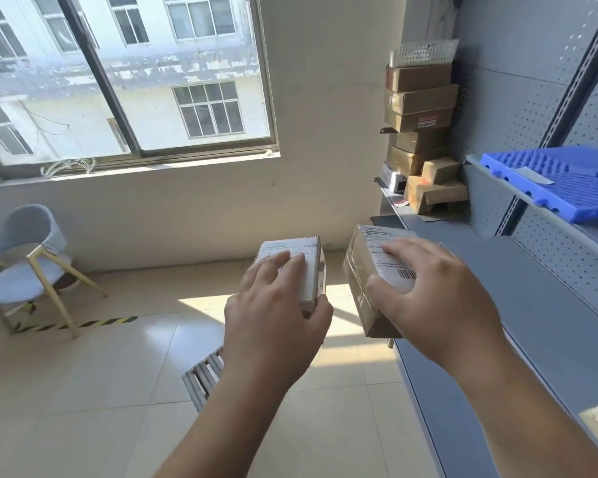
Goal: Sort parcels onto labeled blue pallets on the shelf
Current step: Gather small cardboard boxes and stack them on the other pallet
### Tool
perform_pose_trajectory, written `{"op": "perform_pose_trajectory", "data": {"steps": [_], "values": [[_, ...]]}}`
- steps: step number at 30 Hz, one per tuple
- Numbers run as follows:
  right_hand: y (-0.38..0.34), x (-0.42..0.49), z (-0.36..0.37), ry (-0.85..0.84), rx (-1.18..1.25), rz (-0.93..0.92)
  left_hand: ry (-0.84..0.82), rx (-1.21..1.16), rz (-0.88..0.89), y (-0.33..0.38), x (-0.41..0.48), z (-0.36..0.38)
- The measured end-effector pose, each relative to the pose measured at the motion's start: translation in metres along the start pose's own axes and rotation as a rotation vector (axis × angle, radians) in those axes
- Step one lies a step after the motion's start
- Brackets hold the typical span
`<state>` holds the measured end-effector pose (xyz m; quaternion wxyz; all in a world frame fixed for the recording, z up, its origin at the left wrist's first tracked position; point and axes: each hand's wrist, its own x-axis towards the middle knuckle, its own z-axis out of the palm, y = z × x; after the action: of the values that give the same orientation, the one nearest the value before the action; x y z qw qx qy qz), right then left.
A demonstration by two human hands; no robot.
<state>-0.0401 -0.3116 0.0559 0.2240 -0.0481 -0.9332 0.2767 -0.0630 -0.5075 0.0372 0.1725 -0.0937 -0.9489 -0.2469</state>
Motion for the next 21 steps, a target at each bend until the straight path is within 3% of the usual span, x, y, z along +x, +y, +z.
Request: {"op": "perform_pose_trajectory", "data": {"steps": [14,21], "values": [[0.08,0.244,0.052,-0.019,0.019,-0.08,0.097,0.066,-0.028,0.021,0.223,0.093],[0.11,0.316,0.088,-0.041,0.028,-0.075,0.082,0.039,-0.029,0.024,0.307,0.138]]}}
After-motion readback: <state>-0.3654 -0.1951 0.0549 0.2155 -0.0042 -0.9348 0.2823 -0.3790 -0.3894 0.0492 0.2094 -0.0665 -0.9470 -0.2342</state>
